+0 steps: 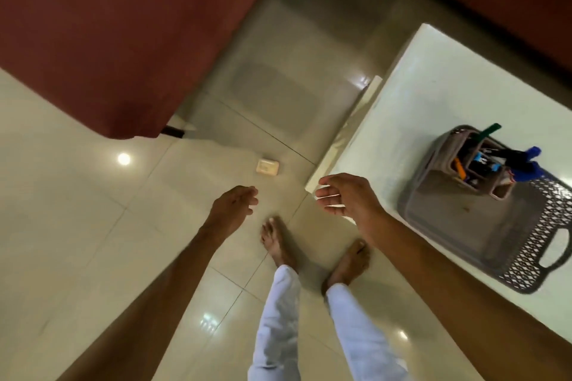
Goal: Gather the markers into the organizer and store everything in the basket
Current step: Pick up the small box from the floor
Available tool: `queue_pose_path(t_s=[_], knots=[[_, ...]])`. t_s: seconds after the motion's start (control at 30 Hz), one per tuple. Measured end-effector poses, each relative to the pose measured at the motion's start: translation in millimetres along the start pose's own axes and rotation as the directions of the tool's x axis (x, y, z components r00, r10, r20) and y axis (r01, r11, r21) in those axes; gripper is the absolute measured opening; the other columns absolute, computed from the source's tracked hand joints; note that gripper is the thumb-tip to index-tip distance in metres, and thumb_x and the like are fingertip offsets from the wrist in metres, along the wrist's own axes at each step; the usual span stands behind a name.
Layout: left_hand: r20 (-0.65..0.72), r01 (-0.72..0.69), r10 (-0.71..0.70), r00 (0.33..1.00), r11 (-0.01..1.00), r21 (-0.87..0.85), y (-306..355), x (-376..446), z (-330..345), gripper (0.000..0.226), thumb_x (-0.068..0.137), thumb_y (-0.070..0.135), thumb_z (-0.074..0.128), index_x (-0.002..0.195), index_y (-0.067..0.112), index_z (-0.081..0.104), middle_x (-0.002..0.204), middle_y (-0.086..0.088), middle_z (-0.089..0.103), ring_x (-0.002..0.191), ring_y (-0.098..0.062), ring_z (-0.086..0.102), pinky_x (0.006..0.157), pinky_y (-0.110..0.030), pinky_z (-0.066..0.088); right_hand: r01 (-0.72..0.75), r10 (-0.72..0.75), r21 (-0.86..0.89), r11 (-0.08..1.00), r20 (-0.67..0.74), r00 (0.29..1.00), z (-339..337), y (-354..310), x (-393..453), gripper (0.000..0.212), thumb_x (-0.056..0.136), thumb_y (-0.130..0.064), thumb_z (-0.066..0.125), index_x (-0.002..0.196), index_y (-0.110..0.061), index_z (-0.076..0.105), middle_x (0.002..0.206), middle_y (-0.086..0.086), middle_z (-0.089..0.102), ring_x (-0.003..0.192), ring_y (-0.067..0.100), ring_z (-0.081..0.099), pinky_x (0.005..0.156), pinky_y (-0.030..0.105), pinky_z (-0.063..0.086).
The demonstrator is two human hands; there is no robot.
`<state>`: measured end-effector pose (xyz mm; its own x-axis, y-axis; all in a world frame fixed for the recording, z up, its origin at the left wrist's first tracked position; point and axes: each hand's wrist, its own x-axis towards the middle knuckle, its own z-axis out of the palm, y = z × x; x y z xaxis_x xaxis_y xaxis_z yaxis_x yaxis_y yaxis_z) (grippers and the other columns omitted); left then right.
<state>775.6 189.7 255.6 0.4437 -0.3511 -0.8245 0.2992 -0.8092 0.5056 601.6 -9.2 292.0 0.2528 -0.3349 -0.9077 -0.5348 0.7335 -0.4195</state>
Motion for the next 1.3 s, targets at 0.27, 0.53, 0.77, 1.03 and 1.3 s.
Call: queue_pose_path(t_s=[0.27, 0.53, 0.77, 1.03, 1.3], knots=[[0.016, 0.092, -0.091, 0.996, 0.991, -0.094, -61.3, 45.4, -49.3, 0.025, 0.106, 0.036, 0.052, 0.108, 0.022, 0.072, 0.100, -0.001, 0.076, 0.080, -0.016, 0.066, 0.058, -0.017, 0.044, 0.087, -0.062, -0.563, 0.822, 0.064, 0.996, 92.4, 17.1, 71.5, 0.014, 0.097, -0.014, 0.061, 0.090, -0.011, 0.073, 0.086, 0.011, 0.076, 0.081, 0.027, 0.069, 0.084, 0.040, 0.059], [-0.019, 0.150, -0.163, 0.986, 0.942, -0.300, -160.1, 181.3, -57.8, 0.034, 0.088, 0.053, 0.056, 0.100, 0.026, 0.072, 0.099, 0.000, 0.075, 0.083, -0.021, 0.065, 0.066, -0.031, 0.041, 0.198, -0.158, -0.941, 0.274, 0.158, 0.975, 142.5, 83.7, 266.4, 0.038, 0.088, -0.020, 0.072, 0.124, -0.013, 0.064, 0.123, 0.010, 0.070, 0.103, 0.023, 0.064, 0.085, 0.026, 0.050], [-0.060, 0.157, -0.208, 0.976, 0.870, -0.468, -241.4, 310.8, -22.2, 0.042, 0.109, 0.042, 0.045, 0.121, 0.010, 0.069, 0.104, -0.004, 0.074, 0.088, -0.022, 0.065, 0.075, -0.033, 0.046, 0.281, -0.255, -0.946, -0.159, 0.314, 0.915, 159.9, 116.0, 425.3, 0.085, 0.081, -0.033, 0.083, 0.150, -0.012, 0.038, 0.140, 0.018, 0.051, 0.130, 0.039, 0.053, 0.102, 0.050, 0.051], [0.029, 0.286, -0.303, 0.952, 0.857, -0.428, -281.2, 312.2, -0.7, 0.048, 0.108, 0.049, 0.042, 0.118, 0.014, 0.072, 0.103, -0.001, 0.076, 0.089, -0.021, 0.069, 0.083, -0.035, 0.049, 0.189, -0.234, -0.982, 0.008, 0.181, 0.955, 161.6, 168.5, 439.3, 0.087, 0.069, -0.048, 0.091, 0.132, -0.005, 0.050, 0.131, 0.016, 0.060, 0.121, 0.036, 0.061, 0.097, 0.042, 0.053], [-0.003, 0.241, -0.243, 0.970, 0.961, -0.133, -217.7, 204.9, -56.8, 0.050, 0.106, 0.053, 0.045, 0.113, 0.012, 0.073, 0.109, -0.009, 0.077, 0.090, -0.024, 0.069, 0.069, -0.028, 0.048, 0.026, 0.060, -0.604, 0.797, 0.122, 0.991, 158.2, 117.7, 265.3, 0.048, 0.071, -0.026, 0.093, 0.107, -0.012, 0.064, 0.104, 0.013, 0.077, 0.081, 0.020, 0.073, 0.081, 0.039, 0.063]])
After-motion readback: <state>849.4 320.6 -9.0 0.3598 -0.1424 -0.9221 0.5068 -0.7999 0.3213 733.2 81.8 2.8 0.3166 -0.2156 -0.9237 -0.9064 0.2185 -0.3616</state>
